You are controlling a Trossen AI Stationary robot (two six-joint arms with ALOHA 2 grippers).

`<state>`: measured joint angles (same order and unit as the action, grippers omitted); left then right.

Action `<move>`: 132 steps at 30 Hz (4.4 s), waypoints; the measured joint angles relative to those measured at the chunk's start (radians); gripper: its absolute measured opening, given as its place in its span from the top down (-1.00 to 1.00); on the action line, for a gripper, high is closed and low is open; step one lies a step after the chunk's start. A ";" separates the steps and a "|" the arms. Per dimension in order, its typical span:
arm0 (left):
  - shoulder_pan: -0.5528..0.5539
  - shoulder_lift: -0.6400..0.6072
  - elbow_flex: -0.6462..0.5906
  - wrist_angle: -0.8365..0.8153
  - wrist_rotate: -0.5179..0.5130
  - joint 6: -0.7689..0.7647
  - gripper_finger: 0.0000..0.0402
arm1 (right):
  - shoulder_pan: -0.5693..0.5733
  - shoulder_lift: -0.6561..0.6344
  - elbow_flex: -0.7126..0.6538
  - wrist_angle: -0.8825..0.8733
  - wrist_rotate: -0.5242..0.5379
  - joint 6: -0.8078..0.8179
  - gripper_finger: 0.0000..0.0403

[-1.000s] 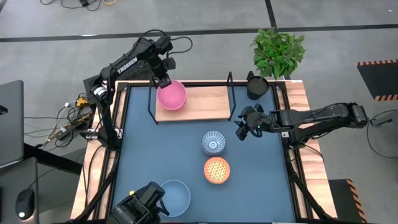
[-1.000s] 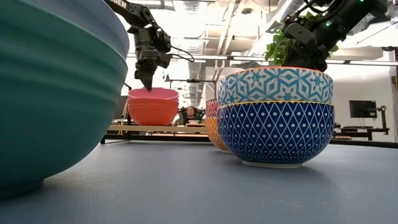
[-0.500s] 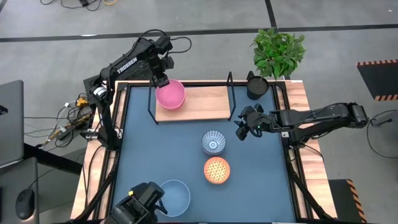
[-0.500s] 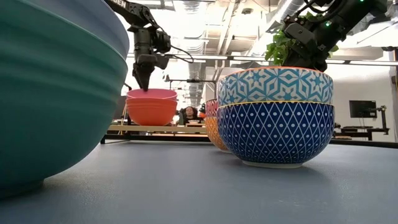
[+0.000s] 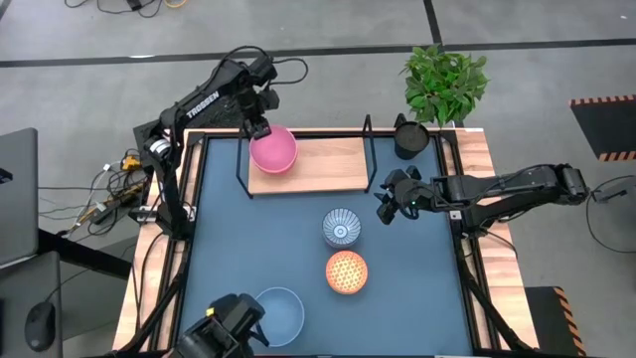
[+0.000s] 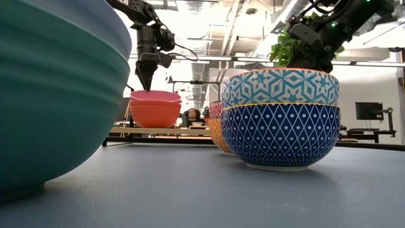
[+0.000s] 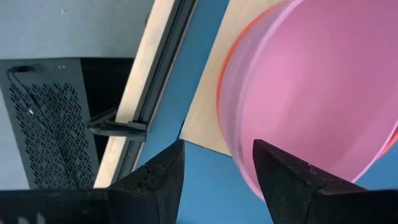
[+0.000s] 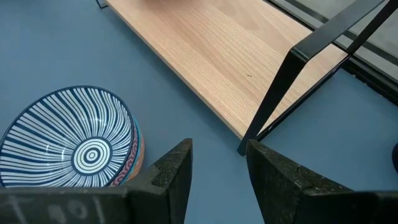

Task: Place and stack bowls onto a shelf
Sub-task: Stack the pink bowl on top of the orange bowl on the shelf, then stack the blue bowl on top of the pink bowl on the shelf

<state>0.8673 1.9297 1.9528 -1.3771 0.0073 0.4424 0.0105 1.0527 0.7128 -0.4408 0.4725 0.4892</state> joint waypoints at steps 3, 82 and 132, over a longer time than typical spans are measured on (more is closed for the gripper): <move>-0.007 0.000 0.046 -0.012 -0.001 -0.001 0.13 | 0.000 0.000 0.000 0.000 0.000 0.000 0.12; -1.270 -0.651 -0.551 0.087 -0.133 -1.218 0.32 | 0.028 0.000 0.000 0.013 0.000 0.034 0.12; -1.488 -0.374 -0.809 0.706 -0.171 -1.338 0.32 | 0.260 0.359 0.000 0.189 -0.005 0.404 0.12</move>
<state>-0.6204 1.5554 1.1439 -0.6715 -0.1640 -0.8957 0.2703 1.4119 0.7132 -0.2513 0.4679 0.8935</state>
